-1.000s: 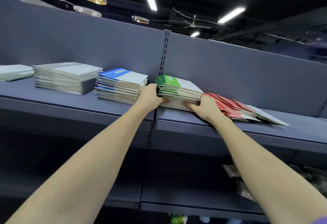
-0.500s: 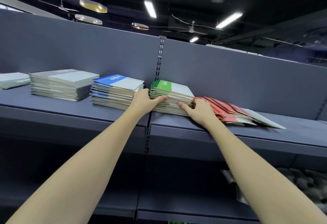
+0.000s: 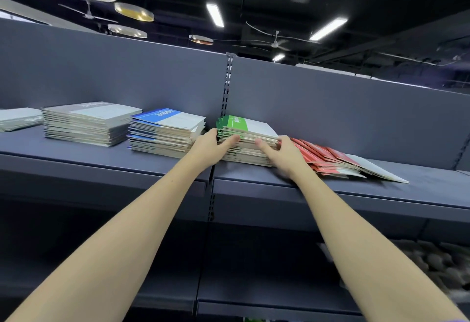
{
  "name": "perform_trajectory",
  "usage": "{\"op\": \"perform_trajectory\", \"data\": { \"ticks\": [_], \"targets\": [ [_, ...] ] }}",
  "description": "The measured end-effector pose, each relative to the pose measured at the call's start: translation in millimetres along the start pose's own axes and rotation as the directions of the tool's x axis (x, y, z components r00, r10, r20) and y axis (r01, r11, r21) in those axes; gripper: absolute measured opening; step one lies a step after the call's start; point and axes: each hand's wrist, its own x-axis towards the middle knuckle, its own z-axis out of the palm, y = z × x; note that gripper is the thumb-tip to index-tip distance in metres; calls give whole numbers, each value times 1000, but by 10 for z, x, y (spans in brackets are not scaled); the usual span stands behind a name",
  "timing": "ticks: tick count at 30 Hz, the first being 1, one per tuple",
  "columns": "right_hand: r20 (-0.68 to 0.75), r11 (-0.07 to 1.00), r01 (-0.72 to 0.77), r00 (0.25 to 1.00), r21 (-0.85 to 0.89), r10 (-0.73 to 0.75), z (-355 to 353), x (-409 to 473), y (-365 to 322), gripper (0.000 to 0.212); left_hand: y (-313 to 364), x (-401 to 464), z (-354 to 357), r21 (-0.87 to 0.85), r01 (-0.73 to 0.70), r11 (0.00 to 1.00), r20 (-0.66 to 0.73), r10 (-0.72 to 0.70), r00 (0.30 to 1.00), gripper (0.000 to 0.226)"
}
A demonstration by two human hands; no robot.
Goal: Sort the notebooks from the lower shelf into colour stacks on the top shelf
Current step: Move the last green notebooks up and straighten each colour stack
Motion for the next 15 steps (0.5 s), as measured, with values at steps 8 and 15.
{"op": "perform_trajectory", "data": {
  "ticks": [8, 15],
  "targets": [
    [-106, 992, 97, 989, -75, -105, 12, 23, 4, 56, -22, 54, 2, 18, -84, 996, -66, 85, 994, 52],
    [-50, 1000, 20, 999, 16, -19, 2, 20, -31, 68, -36, 96, 44, -110, -16, 994, -9, 15, 1000, 56]
  ]
}}
